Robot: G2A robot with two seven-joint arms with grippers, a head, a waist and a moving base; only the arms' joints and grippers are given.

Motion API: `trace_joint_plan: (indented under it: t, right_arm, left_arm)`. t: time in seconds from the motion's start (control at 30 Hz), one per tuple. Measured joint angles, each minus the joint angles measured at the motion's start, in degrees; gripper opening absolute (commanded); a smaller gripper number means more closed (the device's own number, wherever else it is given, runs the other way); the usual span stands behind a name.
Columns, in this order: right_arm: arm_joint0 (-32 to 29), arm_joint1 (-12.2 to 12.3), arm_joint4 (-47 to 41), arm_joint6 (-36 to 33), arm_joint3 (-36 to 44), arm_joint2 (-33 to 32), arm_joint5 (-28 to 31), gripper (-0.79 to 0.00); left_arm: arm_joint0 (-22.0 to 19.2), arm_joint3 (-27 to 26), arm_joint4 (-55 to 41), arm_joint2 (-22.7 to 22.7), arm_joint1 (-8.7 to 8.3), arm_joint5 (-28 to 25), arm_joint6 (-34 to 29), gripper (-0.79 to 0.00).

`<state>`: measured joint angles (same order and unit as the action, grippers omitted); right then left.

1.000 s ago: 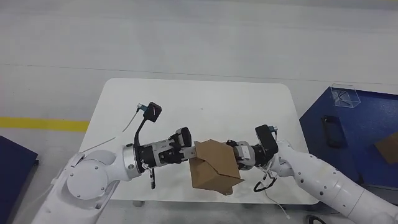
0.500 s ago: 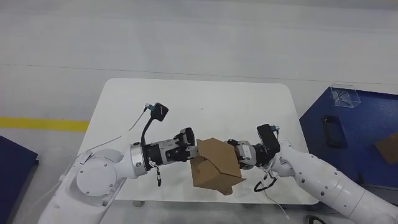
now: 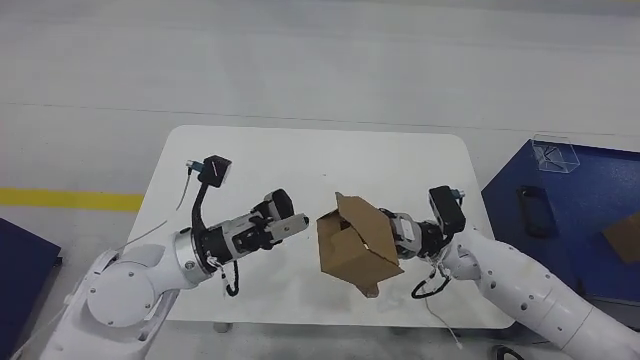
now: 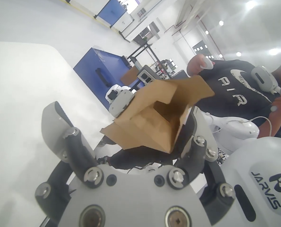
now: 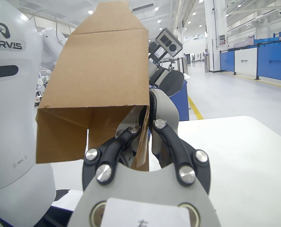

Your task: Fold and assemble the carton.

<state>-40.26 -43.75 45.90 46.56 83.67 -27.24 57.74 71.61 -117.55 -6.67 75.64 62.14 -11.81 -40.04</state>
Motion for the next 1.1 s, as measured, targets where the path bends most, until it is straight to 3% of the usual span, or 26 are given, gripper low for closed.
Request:
trace_joint_plan:
  t: [0.13,0.3,0.5,0.6,0.8,1.1]
  right_arm:
    - [-1.72,-0.30,7.25,4.86,-1.33,-3.88,-5.25,-0.785]
    - [-4.49,-0.49,18.87,12.20,-0.56,-7.38,-17.60,-0.785]
    - [-7.91,-0.08,26.57,16.09,0.86,-11.52,-30.39,-0.785]
    - [-9.65,0.08,27.79,16.89,1.51,-13.30,-33.84,-0.785]
    - [-12.13,0.16,28.53,16.78,2.11,-15.88,-34.53,-0.785]
    - [-14.02,-0.49,27.98,16.22,1.87,-18.50,-33.38,-0.785]
  left_arm:
    - [2.50,-2.38,3.36,-0.67,0.48,0.60,9.41,0.000]
    - [3.88,-4.81,19.10,-5.05,1.29,3.99,22.45,0.000]
    - [2.37,-4.34,31.57,-11.61,2.33,7.17,29.09,0.000]
    - [1.36,-3.25,34.79,-14.12,2.89,7.48,31.38,0.000]
    - [-0.05,-1.29,37.75,-17.50,3.87,6.88,34.69,0.000]
    - [-0.55,-0.80,37.75,-18.48,5.02,6.32,39.74,0.000]
